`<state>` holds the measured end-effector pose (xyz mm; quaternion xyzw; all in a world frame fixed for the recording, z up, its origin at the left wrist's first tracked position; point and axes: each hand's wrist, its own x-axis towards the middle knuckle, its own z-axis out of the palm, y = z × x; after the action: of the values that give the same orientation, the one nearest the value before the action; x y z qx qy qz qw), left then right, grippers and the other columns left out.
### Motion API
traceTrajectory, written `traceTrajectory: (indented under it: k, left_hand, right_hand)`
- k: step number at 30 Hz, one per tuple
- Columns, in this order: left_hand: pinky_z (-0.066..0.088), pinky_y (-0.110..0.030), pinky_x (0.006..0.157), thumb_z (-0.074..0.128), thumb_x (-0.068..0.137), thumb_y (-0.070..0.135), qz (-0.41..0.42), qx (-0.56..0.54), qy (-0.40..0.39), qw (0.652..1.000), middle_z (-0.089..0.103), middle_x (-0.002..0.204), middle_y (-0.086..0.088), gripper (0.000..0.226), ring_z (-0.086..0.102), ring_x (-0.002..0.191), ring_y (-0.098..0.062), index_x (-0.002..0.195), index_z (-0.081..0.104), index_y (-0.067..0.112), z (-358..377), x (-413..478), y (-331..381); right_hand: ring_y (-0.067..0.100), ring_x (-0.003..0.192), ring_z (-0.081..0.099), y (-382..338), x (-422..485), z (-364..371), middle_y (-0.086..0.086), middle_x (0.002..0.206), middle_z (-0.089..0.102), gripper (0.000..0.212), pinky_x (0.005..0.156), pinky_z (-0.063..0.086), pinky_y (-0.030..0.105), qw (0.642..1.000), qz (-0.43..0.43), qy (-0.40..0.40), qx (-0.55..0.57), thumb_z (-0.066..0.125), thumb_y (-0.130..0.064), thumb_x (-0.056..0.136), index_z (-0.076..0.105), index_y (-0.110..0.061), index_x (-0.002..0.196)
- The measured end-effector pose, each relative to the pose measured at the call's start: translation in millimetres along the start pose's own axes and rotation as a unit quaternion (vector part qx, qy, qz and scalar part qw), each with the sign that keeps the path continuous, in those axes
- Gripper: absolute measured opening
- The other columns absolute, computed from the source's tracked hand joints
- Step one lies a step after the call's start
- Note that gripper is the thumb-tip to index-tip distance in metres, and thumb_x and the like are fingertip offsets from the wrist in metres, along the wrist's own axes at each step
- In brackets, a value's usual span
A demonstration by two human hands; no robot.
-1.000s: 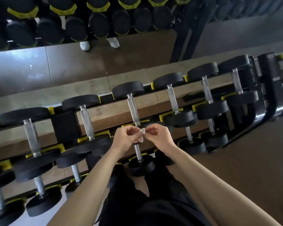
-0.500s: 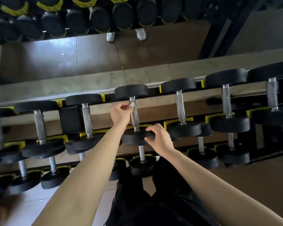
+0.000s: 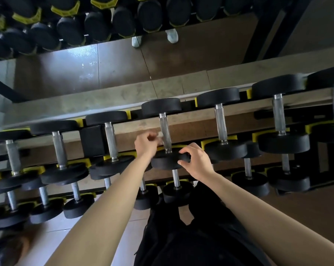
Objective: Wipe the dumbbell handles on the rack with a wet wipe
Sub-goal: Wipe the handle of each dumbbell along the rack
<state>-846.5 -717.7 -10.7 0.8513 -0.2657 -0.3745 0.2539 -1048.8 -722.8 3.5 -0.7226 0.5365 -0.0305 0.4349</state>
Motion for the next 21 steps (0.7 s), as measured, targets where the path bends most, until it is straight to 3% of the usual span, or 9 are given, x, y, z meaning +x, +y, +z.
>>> traceTrajectory:
  k: [2,5,10,13,16,18,21]
  left_hand:
    - [0.052,-0.027,0.09,0.081,0.087,0.019,-0.02,-0.061,0.034,0.997,0.072,0.103,0.004,0.022,0.066,0.095,-0.011,0.108,0.072,0.017,-2.9,12.5,16.8]
    - [0.059,-0.027,0.088,0.075,0.092,0.015,-0.053,-0.148,0.02,0.987,0.073,0.102,0.001,0.019,0.071,0.093,-0.011,0.11,0.07,0.016,-3.5,28.5,38.0]
    - [0.054,-0.011,0.065,0.077,0.091,0.017,-0.068,-0.099,-0.011,0.993,0.073,0.105,0.002,0.022,0.069,0.087,-0.006,0.112,0.072,0.014,4.9,15.7,19.3]
    - [0.054,-0.026,0.083,0.084,0.084,0.025,-0.057,-0.042,-0.061,0.996,0.072,0.097,0.009,0.022,0.066,0.089,-0.006,0.103,0.075,0.019,3.2,-1.0,0.2]
    - [0.056,-0.03,0.082,0.087,0.08,0.024,-0.02,-0.053,-0.154,0.986,0.076,0.088,0.007,0.013,0.071,0.088,-0.012,0.09,0.078,0.02,4.3,-14.2,-5.9]
    - [0.058,-0.031,0.079,0.083,0.084,0.02,-0.007,-0.111,-0.131,0.985,0.077,0.085,0.003,0.007,0.073,0.086,-0.018,0.088,0.077,0.019,5.4,-23.3,-1.6]
    - [0.054,-0.022,0.07,0.079,0.089,0.023,-0.025,-0.183,-0.079,0.98,0.075,0.084,0.003,0.007,0.07,0.081,-0.013,0.092,0.076,0.018,4.3,-27.5,3.1]
  right_hand:
    - [0.01,0.088,0.054,0.2,0.6,-1.2,-0.011,0.113,0.054,0.029,0.076,0.046,0.025,1.0,0.001,-0.006,-0.006,0.076,-0.028,0.089,0.067,-0.022,0.117]
    - [0.011,0.093,0.055,0.2,1.6,-2.7,-0.012,0.111,0.053,0.029,0.08,0.05,0.028,1.0,0.0,-0.005,-0.009,0.077,-0.028,0.088,0.068,-0.022,0.115]
    - [0.013,0.099,0.059,-5.2,12.5,-7.7,-0.009,0.11,0.06,0.025,0.08,0.047,0.024,0.999,0.025,-0.029,-0.007,0.077,-0.027,0.087,0.069,-0.022,0.111]
    - [0.011,0.104,0.061,-13.4,23.7,-13.2,-0.01,0.113,0.064,0.037,0.086,0.049,0.025,0.998,0.03,-0.043,0.028,0.077,-0.021,0.085,0.066,-0.023,0.12]
    - [0.01,0.107,0.061,-27.1,33.9,-9.9,-0.008,0.122,0.064,0.051,0.086,0.051,0.023,0.995,-0.009,-0.056,0.077,0.076,-0.015,0.085,0.058,-0.022,0.132]
    - [0.01,0.103,0.064,-34.7,41.5,-3.1,-0.006,0.119,0.066,0.044,0.083,0.053,0.02,0.995,-0.027,-0.04,0.09,0.075,-0.013,0.087,0.06,-0.021,0.128]
    - [0.006,0.091,0.067,-39.6,54.8,3.4,-0.007,0.101,0.07,0.026,0.08,0.059,0.025,0.996,-0.025,0.006,0.088,0.074,-0.008,0.089,0.068,-0.02,0.11]
